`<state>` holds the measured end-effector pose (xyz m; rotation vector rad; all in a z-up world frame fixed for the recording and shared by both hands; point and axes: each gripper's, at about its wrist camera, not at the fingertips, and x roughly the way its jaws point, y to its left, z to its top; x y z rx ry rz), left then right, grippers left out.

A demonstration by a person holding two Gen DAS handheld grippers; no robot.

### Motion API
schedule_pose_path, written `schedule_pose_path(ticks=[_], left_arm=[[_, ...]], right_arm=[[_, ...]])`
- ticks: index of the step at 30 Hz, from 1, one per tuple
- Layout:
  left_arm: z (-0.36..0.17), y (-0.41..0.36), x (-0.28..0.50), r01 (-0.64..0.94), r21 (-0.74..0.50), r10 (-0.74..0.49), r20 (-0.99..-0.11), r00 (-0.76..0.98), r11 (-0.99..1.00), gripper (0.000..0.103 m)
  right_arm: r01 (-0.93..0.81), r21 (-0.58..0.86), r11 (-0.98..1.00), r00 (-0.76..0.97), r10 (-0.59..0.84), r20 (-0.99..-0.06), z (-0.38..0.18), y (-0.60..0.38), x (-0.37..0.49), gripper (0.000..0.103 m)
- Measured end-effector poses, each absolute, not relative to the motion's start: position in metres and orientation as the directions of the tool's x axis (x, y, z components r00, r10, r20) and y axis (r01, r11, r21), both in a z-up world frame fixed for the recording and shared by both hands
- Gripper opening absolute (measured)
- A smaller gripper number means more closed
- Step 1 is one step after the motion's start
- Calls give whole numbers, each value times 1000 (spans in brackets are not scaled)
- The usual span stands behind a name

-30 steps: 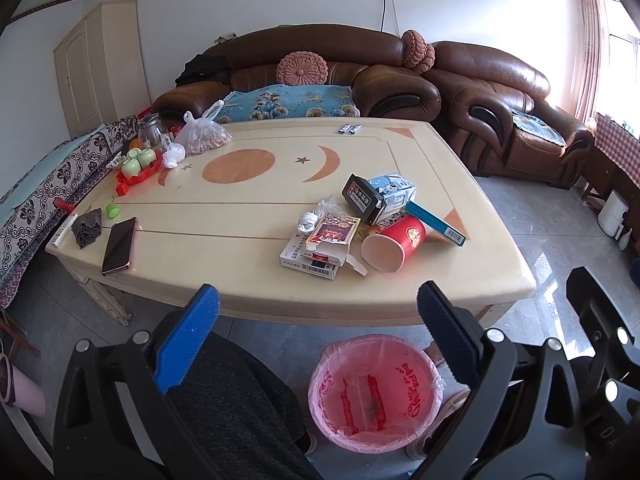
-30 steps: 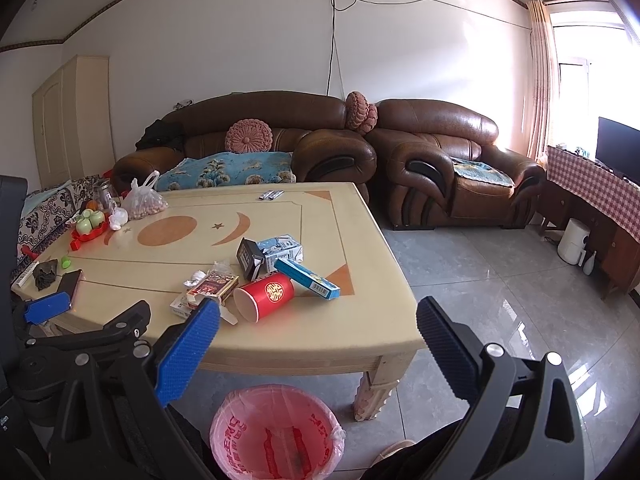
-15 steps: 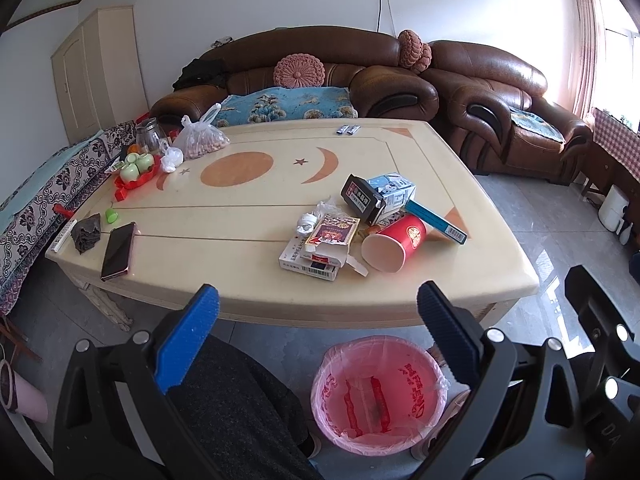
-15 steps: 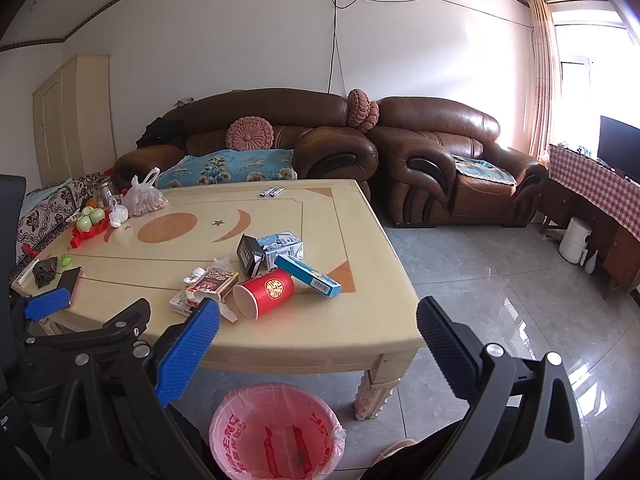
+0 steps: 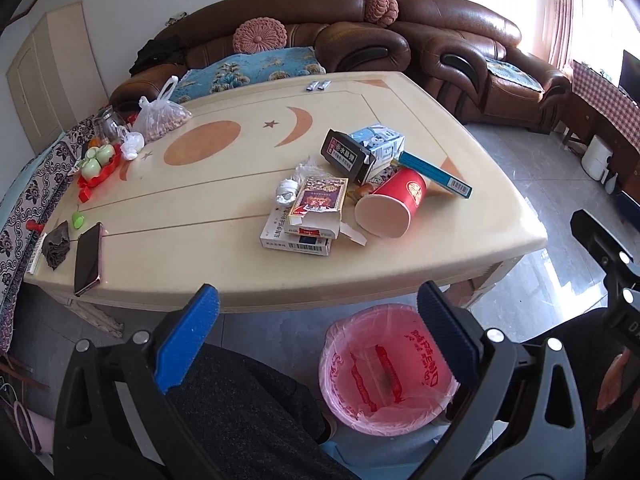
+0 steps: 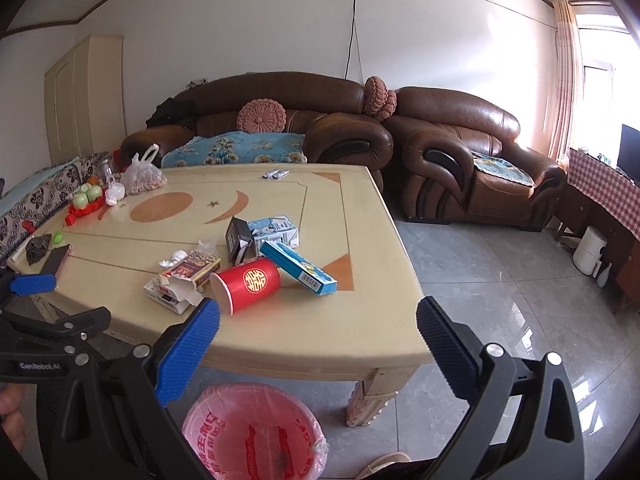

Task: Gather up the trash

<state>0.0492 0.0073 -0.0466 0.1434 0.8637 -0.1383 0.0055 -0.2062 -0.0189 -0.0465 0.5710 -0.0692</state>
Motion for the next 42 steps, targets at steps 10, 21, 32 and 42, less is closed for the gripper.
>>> schedule_pose_path(ticks=[10,21,32,42], left_arm=[[-61,17,92,251,6,-137,-823,551,968,97],[-71,10,128,258,20,-116,-857,502,966,97],[-92,14,165,297,-127,-240,-891,386,946,97],[-117,10,189,278,-156,-246,-913,327,948,97]], right_arm=[[-122,-208,970,795,-30,-606,-50,-199,52,97],[-204,-249,947,761,-7,-649,-65,-195,88,97],[-203,-239,950,736,-13,-677,-85,-203,122,97],[-223,-234,946,710,-7,-704,-105,-215,151,97]])
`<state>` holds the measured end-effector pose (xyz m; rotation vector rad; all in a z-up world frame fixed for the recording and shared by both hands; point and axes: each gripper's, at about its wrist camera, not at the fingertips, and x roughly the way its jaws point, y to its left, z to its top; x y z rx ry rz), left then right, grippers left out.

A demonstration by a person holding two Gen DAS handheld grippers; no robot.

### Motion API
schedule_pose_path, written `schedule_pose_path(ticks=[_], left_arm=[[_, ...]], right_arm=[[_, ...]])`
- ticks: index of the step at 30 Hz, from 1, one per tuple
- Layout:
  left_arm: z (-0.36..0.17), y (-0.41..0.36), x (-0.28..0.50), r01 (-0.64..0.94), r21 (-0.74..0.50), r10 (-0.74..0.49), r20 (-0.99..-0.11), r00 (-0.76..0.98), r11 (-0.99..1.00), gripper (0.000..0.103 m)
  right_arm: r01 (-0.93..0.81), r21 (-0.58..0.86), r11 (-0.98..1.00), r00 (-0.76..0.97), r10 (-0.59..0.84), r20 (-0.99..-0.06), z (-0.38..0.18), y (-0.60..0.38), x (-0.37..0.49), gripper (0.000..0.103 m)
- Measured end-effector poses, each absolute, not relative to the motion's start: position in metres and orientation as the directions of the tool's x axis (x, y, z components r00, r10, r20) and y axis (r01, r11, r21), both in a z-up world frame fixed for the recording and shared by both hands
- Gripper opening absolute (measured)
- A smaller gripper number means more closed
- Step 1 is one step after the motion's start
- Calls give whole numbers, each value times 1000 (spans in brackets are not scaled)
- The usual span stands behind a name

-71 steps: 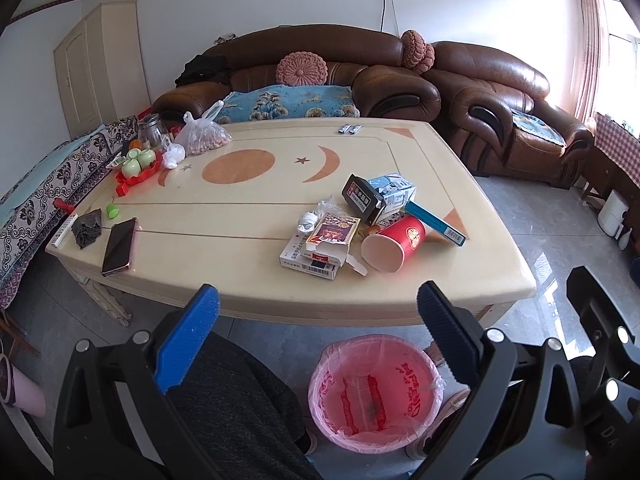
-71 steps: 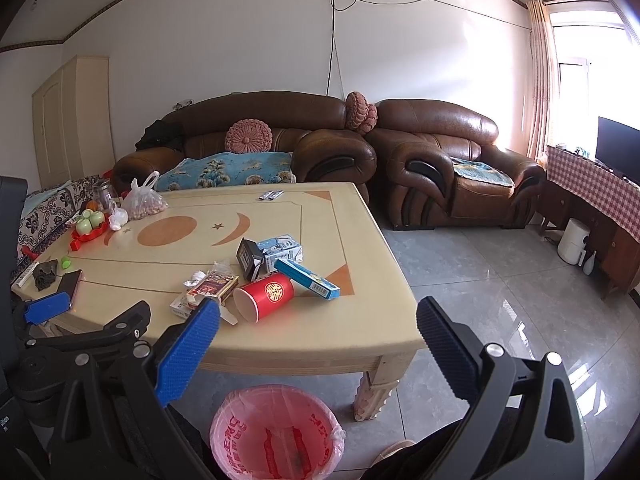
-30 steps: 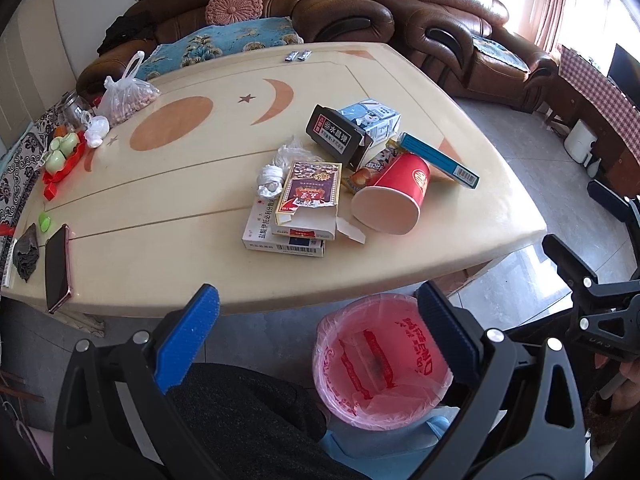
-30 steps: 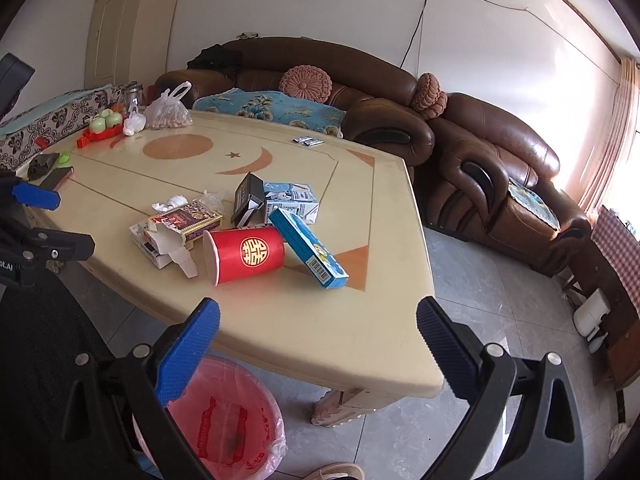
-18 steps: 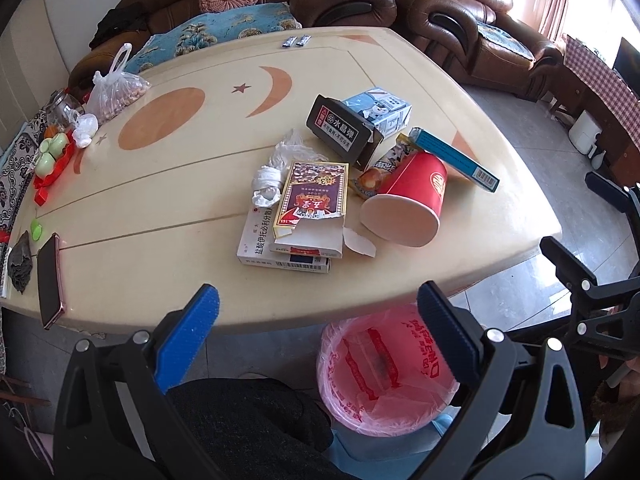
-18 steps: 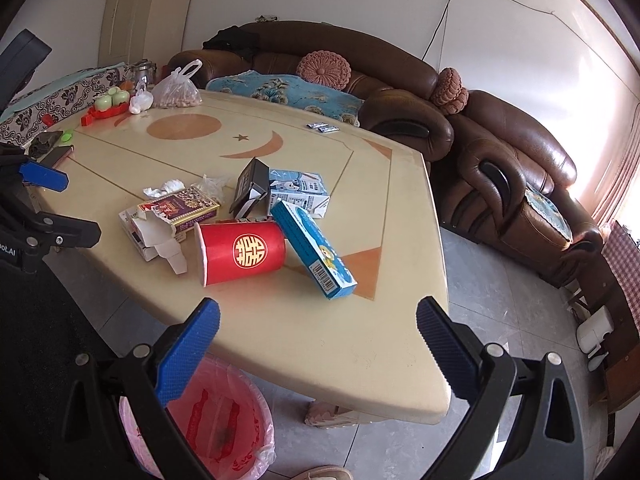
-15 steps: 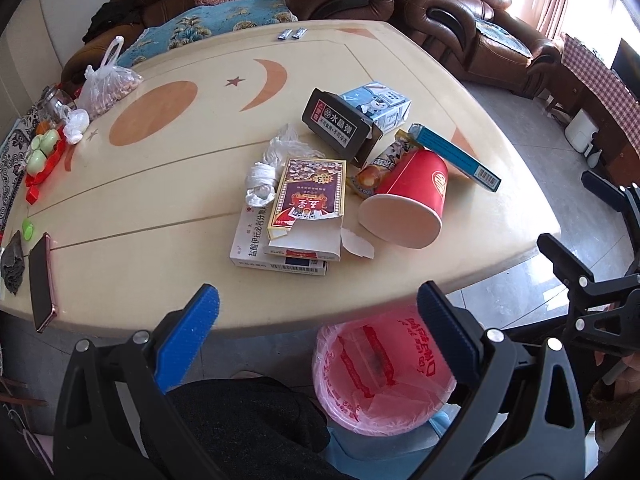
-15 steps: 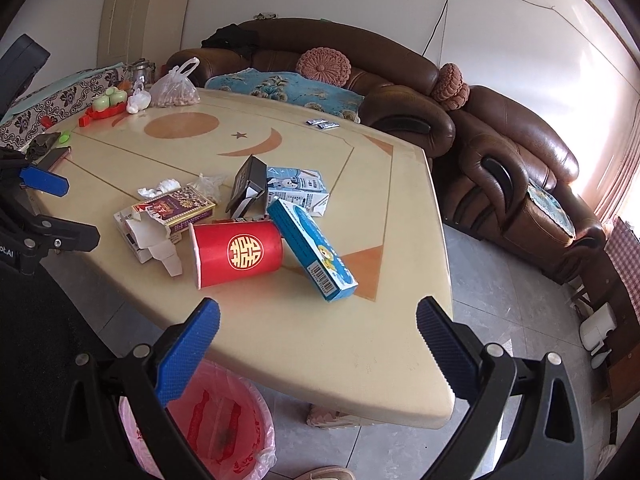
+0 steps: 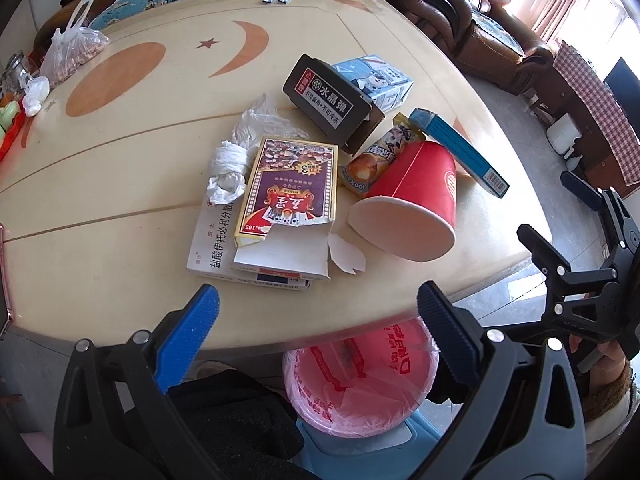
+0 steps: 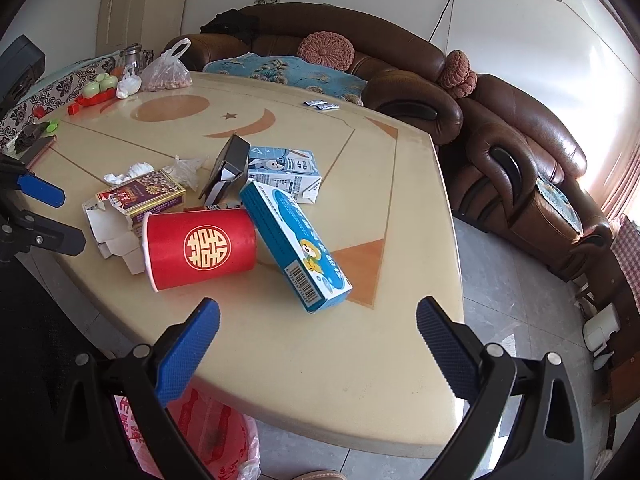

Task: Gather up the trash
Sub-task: 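Grasp the yellow-purple card box with the left tool while the right tool grasps the blue tissue box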

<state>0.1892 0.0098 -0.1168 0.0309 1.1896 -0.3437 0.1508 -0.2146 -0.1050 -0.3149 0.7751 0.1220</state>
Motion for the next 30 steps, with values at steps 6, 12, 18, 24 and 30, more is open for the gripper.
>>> schedule_pose_path(ticks=[6,12,18,24,30], left_arm=[[-132,14,200,253,-184,-256,-923,288,950,97],[-145,20,208,226,-211,-267,-928,259,951,97],[-155,22,217,199,-229,-274,-932,240,953,97],[-161,17,223,198,-243,-285,-932,222,949,97],[-166,16,228,174,-268,-301,-933,200,947,97]], right_arm=[[-247,-241,938,693,-3,-721,-119,-215,169,97],[-260,-224,939,680,13,-733,-133,-216,182,97],[-262,-221,940,676,16,-736,-142,-220,194,97],[-256,-231,939,685,8,-729,-147,-222,199,97],[-256,-230,939,693,12,-721,-147,-220,202,97]])
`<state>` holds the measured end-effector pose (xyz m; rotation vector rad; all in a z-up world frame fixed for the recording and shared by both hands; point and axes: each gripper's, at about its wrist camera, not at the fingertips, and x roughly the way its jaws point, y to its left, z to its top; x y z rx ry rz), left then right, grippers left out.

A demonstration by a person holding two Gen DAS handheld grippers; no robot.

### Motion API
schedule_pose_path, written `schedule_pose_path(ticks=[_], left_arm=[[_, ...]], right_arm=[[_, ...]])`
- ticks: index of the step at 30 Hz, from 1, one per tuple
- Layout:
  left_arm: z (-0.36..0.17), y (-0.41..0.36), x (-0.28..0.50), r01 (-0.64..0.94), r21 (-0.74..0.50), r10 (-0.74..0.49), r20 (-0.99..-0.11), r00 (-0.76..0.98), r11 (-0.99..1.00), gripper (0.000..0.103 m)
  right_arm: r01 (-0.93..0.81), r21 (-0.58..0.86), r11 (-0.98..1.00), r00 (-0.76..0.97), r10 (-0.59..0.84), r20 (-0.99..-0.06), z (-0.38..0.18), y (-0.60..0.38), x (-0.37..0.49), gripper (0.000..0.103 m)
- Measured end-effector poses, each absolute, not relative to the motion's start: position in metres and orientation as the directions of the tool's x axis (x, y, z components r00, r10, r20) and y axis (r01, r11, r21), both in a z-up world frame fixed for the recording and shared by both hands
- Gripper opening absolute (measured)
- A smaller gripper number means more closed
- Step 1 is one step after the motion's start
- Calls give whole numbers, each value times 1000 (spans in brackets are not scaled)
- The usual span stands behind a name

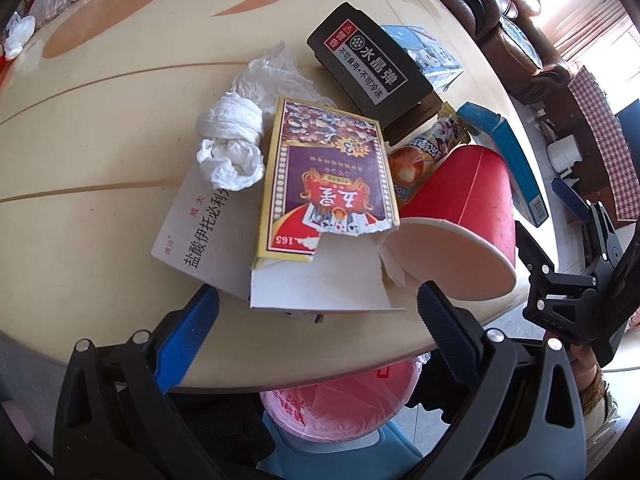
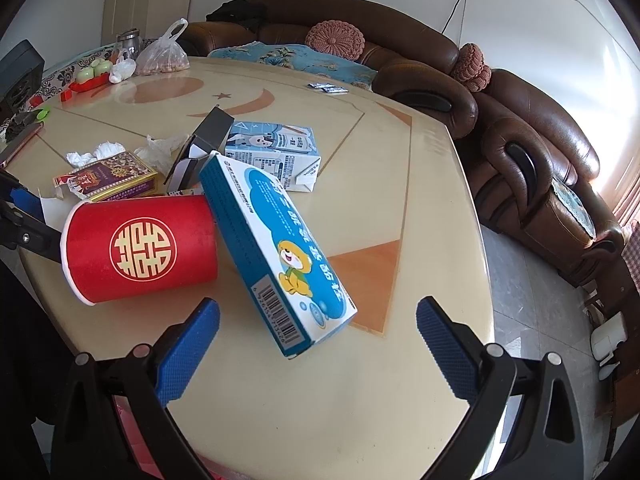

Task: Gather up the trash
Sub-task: 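Grasp the yellow-purple card box with the left tool while the right tool grasps the blue tissue box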

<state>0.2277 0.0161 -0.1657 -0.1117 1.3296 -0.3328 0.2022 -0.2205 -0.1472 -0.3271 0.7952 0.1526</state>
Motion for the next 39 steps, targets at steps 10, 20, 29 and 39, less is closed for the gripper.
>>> schedule_pose_path(ticks=[10,20,29,39], left_arm=[[-166,13,238,135,-317,-338,-923,182,939,97],[-165,20,234,111,-325,-342,-913,222,939,74],[-147,30,231,126,-408,-427,-858,284,904,74],[-139,0,245,208,-320,-373,-872,317,924,86]], right_arm=[[-244,-246,938,704,-3,-710,-150,-216,204,97],[-213,-232,949,703,-16,-711,-151,-226,209,97],[-211,-216,953,688,-12,-726,-156,-229,214,97],[-224,-202,953,672,2,-740,-161,-227,217,97]])
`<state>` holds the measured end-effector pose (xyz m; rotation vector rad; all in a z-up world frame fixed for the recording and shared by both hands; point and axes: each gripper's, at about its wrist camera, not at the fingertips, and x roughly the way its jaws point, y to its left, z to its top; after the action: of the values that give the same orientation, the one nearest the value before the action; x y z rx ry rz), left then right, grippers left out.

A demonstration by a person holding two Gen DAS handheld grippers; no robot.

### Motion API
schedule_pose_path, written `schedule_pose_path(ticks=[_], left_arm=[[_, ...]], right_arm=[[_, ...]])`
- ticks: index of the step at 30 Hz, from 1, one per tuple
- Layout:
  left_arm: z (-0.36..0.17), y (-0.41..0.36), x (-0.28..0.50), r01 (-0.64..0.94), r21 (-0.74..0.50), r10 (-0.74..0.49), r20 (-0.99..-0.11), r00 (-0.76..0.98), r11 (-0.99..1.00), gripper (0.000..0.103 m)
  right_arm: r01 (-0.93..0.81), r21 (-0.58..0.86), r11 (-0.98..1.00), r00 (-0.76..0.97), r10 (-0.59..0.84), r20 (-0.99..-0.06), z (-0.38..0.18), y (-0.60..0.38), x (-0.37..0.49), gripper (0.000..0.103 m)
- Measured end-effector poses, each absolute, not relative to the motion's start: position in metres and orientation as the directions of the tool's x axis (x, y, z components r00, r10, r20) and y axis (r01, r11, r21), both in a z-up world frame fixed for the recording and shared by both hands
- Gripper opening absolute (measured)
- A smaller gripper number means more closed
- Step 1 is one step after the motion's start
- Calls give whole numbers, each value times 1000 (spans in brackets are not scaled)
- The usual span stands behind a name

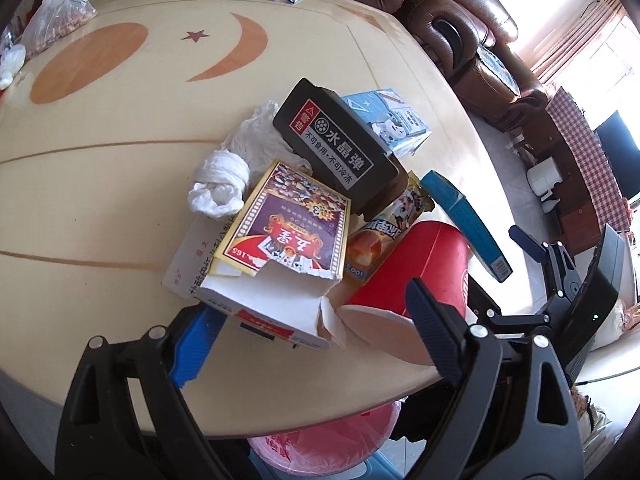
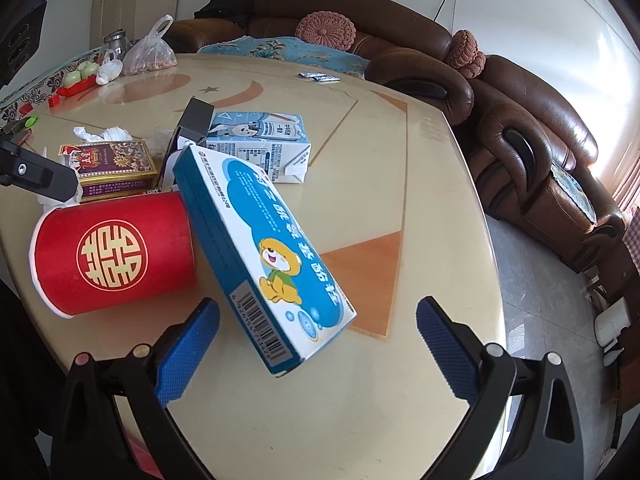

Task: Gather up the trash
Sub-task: 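Grasp the yellow-purple card box with the left tool while the right tool grasps the blue tissue box, then carry both held boxes over the pink trash bin with both tools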

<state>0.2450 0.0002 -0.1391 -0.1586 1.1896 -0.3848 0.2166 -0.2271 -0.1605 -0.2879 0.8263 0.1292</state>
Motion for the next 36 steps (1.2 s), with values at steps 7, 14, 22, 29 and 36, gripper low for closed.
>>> schedule_pose_path(ticks=[7,14,22,29,36], left_arm=[[-144,15,265,102,-443,-452,-837,308,891,84],[-151,18,274,21,-467,-450,-840,304,884,62],[-157,22,275,-36,-473,-447,-853,268,880,34],[-153,19,266,-23,-471,-445,-848,289,882,24],[-147,19,260,-6,-429,-405,-857,320,903,21]], right_arm=[[-225,-212,951,674,-5,-739,-163,-227,218,97],[-214,-224,951,681,-19,-732,-162,-227,223,68],[-215,-232,949,682,-24,-731,-163,-226,225,34],[-185,-214,959,692,-28,-721,-158,-233,225,25],[-168,-230,959,711,-44,-702,-153,-233,219,22]])
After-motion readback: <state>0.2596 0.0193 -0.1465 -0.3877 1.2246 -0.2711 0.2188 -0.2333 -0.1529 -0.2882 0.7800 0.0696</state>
